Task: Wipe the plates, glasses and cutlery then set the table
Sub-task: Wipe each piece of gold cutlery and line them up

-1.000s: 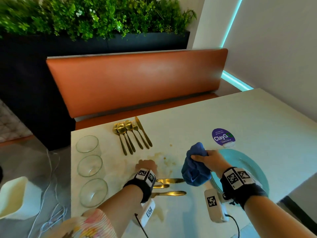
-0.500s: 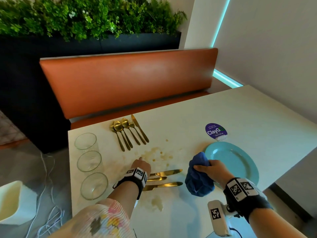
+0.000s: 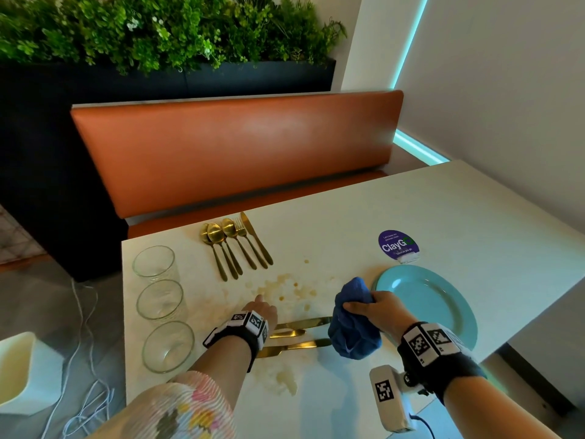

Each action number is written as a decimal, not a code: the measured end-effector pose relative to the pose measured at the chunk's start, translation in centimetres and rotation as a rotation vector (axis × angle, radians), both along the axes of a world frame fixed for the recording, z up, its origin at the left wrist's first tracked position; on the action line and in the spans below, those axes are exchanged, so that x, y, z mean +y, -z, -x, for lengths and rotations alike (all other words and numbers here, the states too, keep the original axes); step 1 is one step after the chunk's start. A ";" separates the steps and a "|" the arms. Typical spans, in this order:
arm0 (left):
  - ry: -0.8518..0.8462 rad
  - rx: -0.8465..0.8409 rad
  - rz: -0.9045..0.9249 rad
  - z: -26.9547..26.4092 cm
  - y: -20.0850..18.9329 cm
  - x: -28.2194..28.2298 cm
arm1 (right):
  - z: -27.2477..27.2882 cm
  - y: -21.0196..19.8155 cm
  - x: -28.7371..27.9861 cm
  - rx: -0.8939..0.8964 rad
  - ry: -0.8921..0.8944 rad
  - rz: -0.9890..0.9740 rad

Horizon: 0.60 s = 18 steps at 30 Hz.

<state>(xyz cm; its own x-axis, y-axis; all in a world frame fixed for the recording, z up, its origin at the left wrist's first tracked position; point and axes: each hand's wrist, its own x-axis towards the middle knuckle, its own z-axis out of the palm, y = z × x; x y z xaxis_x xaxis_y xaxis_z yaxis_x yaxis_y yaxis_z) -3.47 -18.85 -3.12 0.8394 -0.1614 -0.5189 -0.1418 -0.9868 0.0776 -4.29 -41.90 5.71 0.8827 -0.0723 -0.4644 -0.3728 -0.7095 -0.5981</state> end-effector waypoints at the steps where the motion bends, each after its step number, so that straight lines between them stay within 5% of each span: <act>1: 0.017 -0.008 -0.006 0.1 0.0 0.0 | 0.0 0.1 0.0 -0.002 0.007 -0.011; 10: -0.234 0.004 0.176 -0.7 -2.3 -1.0 | 1.1 0.4 -1.0 -0.003 0.106 -0.098; 18: -0.429 0.022 0.701 1.2 -7.1 -4.8 | 2.9 -0.5 1.0 0.025 0.393 -0.421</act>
<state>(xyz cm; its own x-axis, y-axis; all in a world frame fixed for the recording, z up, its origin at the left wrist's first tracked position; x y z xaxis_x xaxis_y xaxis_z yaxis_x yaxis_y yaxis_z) -4.71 -23.61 3.94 0.8927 -0.1213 -0.4339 0.2457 -0.6762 0.6945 -7.17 -40.87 6.17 0.8154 -0.1969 -0.5444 -0.5778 -0.2173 -0.7867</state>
